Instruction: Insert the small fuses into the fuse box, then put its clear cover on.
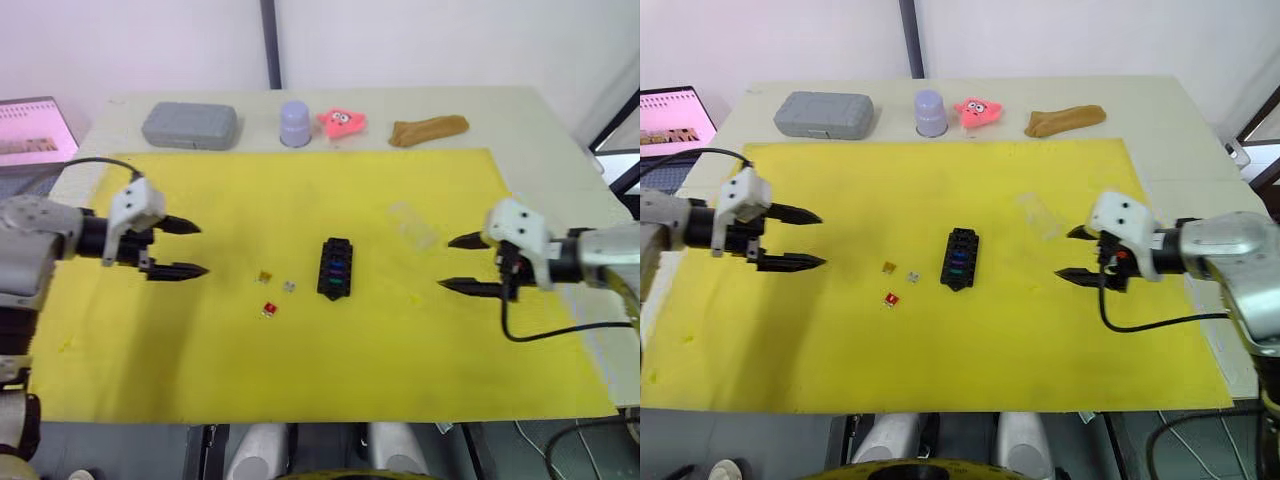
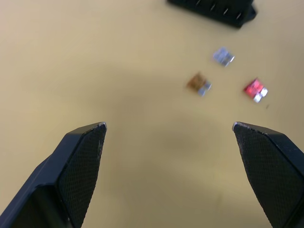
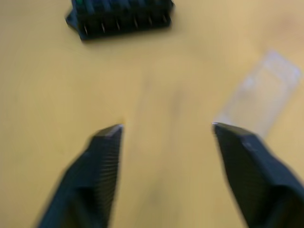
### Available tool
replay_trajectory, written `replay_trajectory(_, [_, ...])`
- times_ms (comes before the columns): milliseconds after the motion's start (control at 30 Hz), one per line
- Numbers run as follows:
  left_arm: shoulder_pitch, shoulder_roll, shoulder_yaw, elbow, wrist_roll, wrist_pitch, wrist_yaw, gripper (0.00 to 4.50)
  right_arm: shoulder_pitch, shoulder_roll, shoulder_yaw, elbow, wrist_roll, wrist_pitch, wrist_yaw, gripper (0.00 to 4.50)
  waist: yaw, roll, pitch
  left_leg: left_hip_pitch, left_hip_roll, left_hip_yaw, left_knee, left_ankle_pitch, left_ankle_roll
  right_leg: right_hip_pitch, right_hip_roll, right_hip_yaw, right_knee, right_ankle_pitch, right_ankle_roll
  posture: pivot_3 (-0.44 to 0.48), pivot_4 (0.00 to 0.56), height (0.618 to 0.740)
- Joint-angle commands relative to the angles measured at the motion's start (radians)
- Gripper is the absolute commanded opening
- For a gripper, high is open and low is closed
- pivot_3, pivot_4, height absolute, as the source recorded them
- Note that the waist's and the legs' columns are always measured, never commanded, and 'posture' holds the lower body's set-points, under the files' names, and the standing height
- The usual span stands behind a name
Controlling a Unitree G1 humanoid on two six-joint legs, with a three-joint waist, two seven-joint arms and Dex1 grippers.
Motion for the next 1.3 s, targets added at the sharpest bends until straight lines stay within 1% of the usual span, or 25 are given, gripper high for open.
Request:
replay_trajectory(33, [0.031,0.040,0.051,0.055,0.017,-0.052,0.009,4.50,0.054,-0.024,-0.087,0.006,0.000,-0.038,-0.005,4.47,-0.001,0.000,0.000,0.000,0.000,0.000,0.000,0.000,0.000,0.000,0.000,0.000,0.000,0.000,0.000,0.000,0.150,0.740])
replay_trajectory(133, [0.067,0.055,0.064,0.077,0.024,-0.073,0.018,4.50,0.109,-0.034,-0.125,0.018,-0.006,-0.060,-0.007,4.47,0.000,0.000,0.000,0.000,0.000,0.000,0.000,0.000,0.000,0.000,0.000,0.000,0.000,0.000,0.000,0.000,0.150,0.740])
replay_trajectory(267, [0.093,0.041,0.068,0.048,0.008,-0.059,0.038,4.50,0.130,-0.037,-0.143,0.028,-0.007,-0.070,-0.020,4.47,0.001,0.000,0.000,0.000,0.000,0.000,0.000,0.000,0.000,0.000,0.000,0.000,0.000,0.000,0.000,0.000,0.150,0.740])
replay_trajectory(400, [0.084,0.002,0.036,0.011,-0.003,-0.043,0.036,4.50,0.071,-0.012,-0.110,-0.042,0.049,-0.020,-0.041,4.47,0.000,0.000,0.000,0.000,0.001,0.000,0.000,0.000,0.000,0.000,0.000,0.000,0.000,0.000,0.000,0.000,0.150,0.740])
replay_trajectory(500, [0.071,-0.056,-0.015,-0.028,-0.008,0.002,0.027,4.50,-0.006,0.012,-0.051,-0.108,0.105,0.022,-0.047,4.47,-0.001,0.000,0.000,0.000,0.001,0.000,0.000,0.000,0.000,0.000,0.000,0.000,0.000,0.000,0.000,0.000,0.150,0.740])
replay_trajectory(567, [0.069,-0.086,-0.036,-0.059,-0.029,0.061,0.017,4.50,-0.055,0.034,-0.018,-0.146,0.137,0.050,-0.059,4.47,-0.001,0.000,0.000,0.000,0.001,0.000,0.000,0.000,0.000,0.000,0.000,0.000,0.000,0.000,0.000,0.000,0.150,0.740])
replay_trajectory(633, [0.058,-0.118,-0.047,-0.076,-0.077,0.165,0.007,4.50,-0.109,0.064,0.021,-0.198,0.177,0.086,-0.078,4.47,-0.001,-0.001,0.001,0.000,0.001,0.000,0.000,0.000,0.000,0.000,0.000,0.000,0.000,0.000,0.000,0.000,0.150,0.740])
replay_trajectory(733, [0.011,-0.170,-0.046,-0.044,-0.127,0.316,0.036,4.50,-0.165,0.098,0.073,-0.248,0.205,0.131,-0.113,4.47,0.002,-0.001,0.001,0.000,0.001,-0.001,0.000,0.000,0.000,0.000,0.000,0.000,0.000,0.000,0.000,0.000,0.150,0.740])
replay_trajectory(800, [-0.021,-0.187,-0.044,-0.019,-0.172,0.439,0.029,4.50,-0.211,0.117,0.121,-0.280,0.206,0.159,-0.142,4.47,0.001,-0.001,0.001,-0.001,0.001,-0.001,0.001,0.000,0.000,0.000,0.000,0.000,0.000,0.000,0.000,0.000,0.150,0.740])
replay_trajectory(867, [-0.050,-0.221,-0.068,-0.004,-0.210,0.588,0.047,4.50,-0.254,0.139,0.151,-0.300,0.224,0.182,-0.157,4.47,-0.002,-0.001,0.000,0.000,0.000,-0.001,0.001,0.000,0.000,0.000,0.000,0.000,0.000,0.000,0.000,0.000,0.150,0.740])
replay_trajectory(933, [-0.087,-0.249,-0.076,0.058,-0.244,0.708,0.041,4.50,-0.309,0.177,0.209,-0.323,0.225,0.207,-0.185,4.47,-0.003,-0.001,0.000,0.000,0.000,-0.001,0.001,0.000,0.000,0.000,0.000,0.000,0.001,0.000,0.000,0.000,0.150,0.740])
replay_trajectory(967, [-0.102,-0.264,-0.075,0.068,-0.255,0.744,0.051,4.50,-0.314,0.176,0.214,-0.320,0.224,0.204,-0.181,4.47,-0.004,-0.001,0.000,0.000,0.000,-0.001,0.001,0.000,0.000,0.000,0.000,0.000,0.001,0.000,0.000,0.000,0.150,0.740])
replay_trajectory(1033, [-0.153,-0.293,-0.044,0.141,-0.300,0.874,0.065,4.50,-0.350,0.201,0.244,-0.336,0.227,0.223,-0.201,4.47,-0.003,-0.001,0.000,0.000,0.000,-0.002,0.001,0.000,0.000,0.000,0.001,0.000,0.001,0.000,0.000,0.000,0.150,0.740])
replay_trajectory(1067, [-0.169,-0.303,-0.048,0.173,-0.310,0.922,0.067,4.50,-0.373,0.223,0.265,-0.343,0.224,0.235,-0.223,4.47,-0.003,-0.001,0.000,0.000,0.000,-0.002,0.001,0.000,0.000,0.000,0.001,0.000,0.001,0.000,0.000,0.000,0.150,0.740])
replay_trajectory(1200, [-0.202,-0.332,-0.063,0.220,-0.310,0.983,0.109,4.50,-0.399,0.249,0.283,-0.353,0.220,0.254,-0.259,4.47,-0.002,-0.001,0.000,0.000,0.000,-0.002,0.001,0.000,0.000,0.000,0.001,0.000,0.002,0.000,0.000,0.000,0.150,0.740])
replay_trajectory(1300, [-0.220,-0.353,-0.066,0.255,-0.301,0.974,0.127,4.50,-0.397,0.247,0.276,-0.365,0.226,0.260,-0.270,4.47,-0.001,-0.001,0.000,0.000,0.000,-0.002,0.001,0.000,0.000,0.000,0.000,0.000,0.001,0.000,0.000,0.000,0.150,0.740])
